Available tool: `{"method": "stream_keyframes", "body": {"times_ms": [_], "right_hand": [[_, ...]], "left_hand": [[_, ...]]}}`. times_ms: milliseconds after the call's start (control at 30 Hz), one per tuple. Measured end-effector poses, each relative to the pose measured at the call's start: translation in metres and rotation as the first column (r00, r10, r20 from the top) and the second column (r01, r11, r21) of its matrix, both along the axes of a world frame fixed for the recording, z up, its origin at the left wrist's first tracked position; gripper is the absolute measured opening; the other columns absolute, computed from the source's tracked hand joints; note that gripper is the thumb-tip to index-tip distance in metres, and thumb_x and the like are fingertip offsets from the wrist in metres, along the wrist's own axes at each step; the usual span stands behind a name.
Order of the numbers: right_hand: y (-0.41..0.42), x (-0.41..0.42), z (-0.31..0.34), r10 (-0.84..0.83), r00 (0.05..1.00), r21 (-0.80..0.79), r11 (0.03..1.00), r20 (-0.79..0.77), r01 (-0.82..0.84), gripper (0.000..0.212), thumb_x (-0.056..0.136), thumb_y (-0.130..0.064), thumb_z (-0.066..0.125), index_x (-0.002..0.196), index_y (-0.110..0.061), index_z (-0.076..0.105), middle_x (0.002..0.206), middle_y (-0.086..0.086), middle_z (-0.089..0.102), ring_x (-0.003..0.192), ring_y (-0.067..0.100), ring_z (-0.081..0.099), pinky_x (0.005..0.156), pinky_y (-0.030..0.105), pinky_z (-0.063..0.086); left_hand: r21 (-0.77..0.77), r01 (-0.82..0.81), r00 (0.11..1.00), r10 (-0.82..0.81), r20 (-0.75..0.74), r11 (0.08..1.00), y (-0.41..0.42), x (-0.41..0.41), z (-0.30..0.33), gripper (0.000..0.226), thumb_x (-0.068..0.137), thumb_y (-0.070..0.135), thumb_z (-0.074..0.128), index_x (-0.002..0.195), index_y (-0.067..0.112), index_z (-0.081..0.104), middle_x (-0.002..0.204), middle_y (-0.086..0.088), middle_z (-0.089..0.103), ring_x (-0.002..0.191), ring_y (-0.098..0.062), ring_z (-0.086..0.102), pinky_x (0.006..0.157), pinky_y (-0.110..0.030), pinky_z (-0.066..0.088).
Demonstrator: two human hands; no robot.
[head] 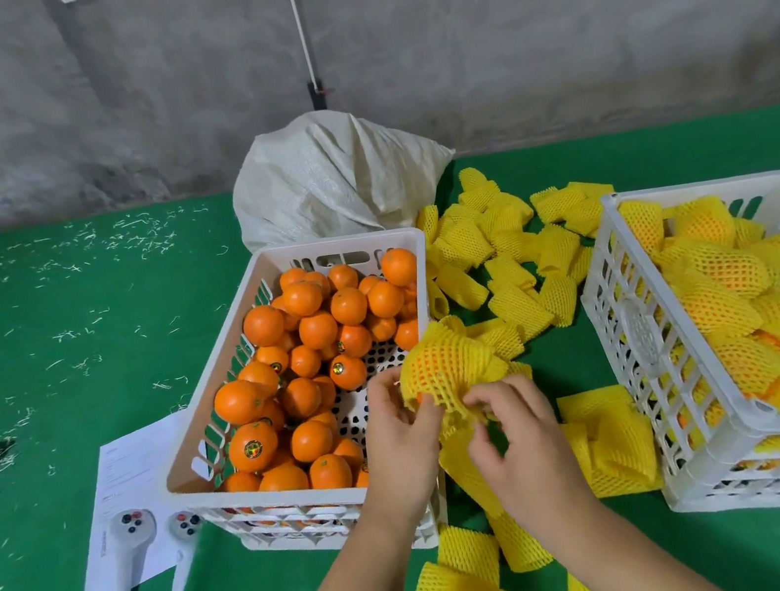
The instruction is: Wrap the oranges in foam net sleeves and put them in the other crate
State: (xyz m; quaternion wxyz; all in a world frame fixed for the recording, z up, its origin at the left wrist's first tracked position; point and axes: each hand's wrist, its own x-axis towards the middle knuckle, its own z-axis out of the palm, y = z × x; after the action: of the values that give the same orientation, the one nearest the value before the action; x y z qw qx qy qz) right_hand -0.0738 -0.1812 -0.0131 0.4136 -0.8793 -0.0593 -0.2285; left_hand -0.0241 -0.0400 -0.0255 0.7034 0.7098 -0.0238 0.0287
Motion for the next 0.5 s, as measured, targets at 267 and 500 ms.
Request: {"method": "stream_keyframes", "body": {"times_ms": [267,500], "right_hand": [[-0.020,0.018,0.010,-0.011,0.997,0.140,0.990,0.074,0.001,0.039,0.088,0.008,0.063,0.103,-0.026,0.052,0.114,-0.010,0.047,0.108,-0.006,0.050,0.076,0.007,0.043],[-0.017,0.003,0.015,0.122,0.992,0.357,0.928,-0.011,-0.110,0.027,0.085,-0.028,0.057,0.113,-0.025,0.055,0.122,-0.007,0.053,0.116,0.010,0.056,0.091,0.024,0.050]], "left_hand": [[0.096,0.234,0.964,-0.244,0.110,0.967,-0.002,-0.006,0.007,0.055,0.102,0.037,0.070,0.152,0.036,0.046,0.136,0.006,0.066,0.124,-0.016,0.065,0.096,-0.022,0.053],[0.156,0.120,0.986,-0.137,0.099,0.980,-0.001,-0.002,0.004,0.079,0.085,0.023,0.085,0.146,0.041,0.039,0.128,0.022,0.062,0.115,-0.006,0.066,0.087,-0.021,0.055]]}}
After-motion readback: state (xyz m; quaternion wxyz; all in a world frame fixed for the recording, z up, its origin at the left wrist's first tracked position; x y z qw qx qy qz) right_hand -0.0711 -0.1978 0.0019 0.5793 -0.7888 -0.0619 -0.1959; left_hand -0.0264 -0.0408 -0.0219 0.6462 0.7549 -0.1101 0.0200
